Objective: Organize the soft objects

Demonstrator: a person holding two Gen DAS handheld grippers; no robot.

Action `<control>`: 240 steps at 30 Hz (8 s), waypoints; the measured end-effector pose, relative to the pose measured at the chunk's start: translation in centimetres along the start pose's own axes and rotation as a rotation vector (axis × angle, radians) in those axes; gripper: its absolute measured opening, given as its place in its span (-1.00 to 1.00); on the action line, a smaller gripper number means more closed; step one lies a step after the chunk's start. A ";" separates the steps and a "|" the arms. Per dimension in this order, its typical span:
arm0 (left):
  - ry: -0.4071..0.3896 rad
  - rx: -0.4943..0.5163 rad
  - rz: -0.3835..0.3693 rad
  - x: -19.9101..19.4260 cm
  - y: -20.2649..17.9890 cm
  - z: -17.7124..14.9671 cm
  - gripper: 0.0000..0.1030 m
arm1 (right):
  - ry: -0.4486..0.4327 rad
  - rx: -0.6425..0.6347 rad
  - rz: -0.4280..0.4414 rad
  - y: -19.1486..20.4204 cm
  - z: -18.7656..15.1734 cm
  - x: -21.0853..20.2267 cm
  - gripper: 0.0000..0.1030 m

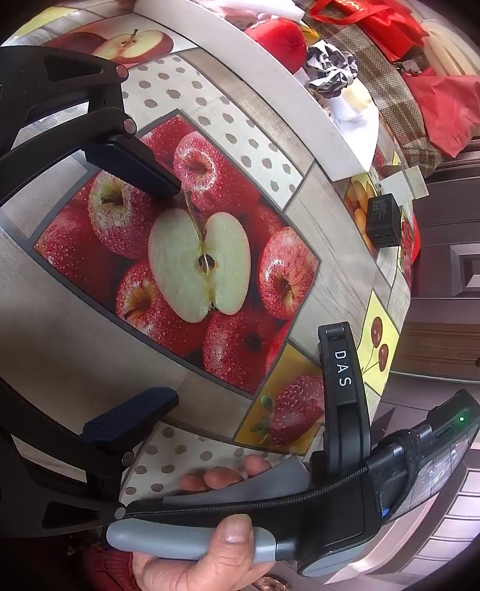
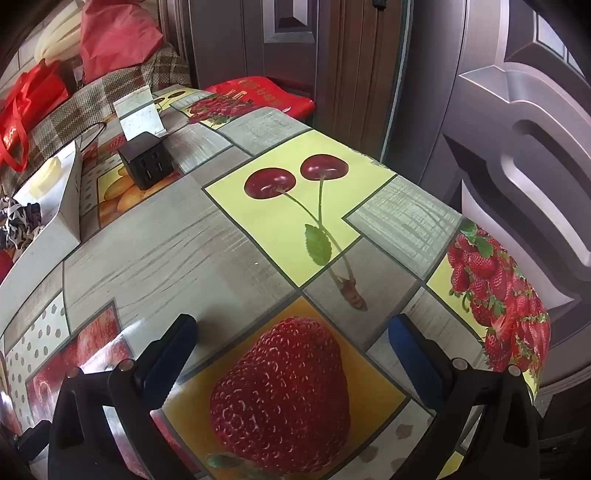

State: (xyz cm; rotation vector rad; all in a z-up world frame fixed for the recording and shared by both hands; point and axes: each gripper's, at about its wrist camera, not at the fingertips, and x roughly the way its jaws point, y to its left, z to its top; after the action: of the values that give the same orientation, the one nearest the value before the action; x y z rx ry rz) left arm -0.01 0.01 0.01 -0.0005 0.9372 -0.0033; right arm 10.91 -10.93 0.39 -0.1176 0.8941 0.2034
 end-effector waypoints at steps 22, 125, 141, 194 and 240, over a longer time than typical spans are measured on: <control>0.002 0.002 0.003 0.0 0.0 0.0 0.99 | -0.001 0.003 0.002 0.0 -0.2 -0.2 1.00; -0.120 -0.145 0.098 -13.2 9.9 -11.4 0.99 | -0.186 -0.403 0.533 3.1 5.9 -0.3 0.99; -0.049 -0.033 0.067 -10.3 7.2 -12.2 -0.39 | -0.082 -0.569 0.476 5.5 4.7 1.4 -0.63; -0.398 -0.465 0.634 -3.6 24.3 2.9 1.00 | -0.443 -0.472 0.621 20.5 7.3 -0.4 0.83; -0.370 -0.594 0.549 -15.2 20.2 -14.6 1.00 | -0.238 -0.333 0.534 5.4 5.0 0.1 1.00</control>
State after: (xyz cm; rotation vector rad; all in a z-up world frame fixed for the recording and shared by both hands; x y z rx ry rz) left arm -20.73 20.23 3.57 -0.2848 0.5167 0.7598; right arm 13.60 -4.75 3.33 -0.1574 0.6324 0.8485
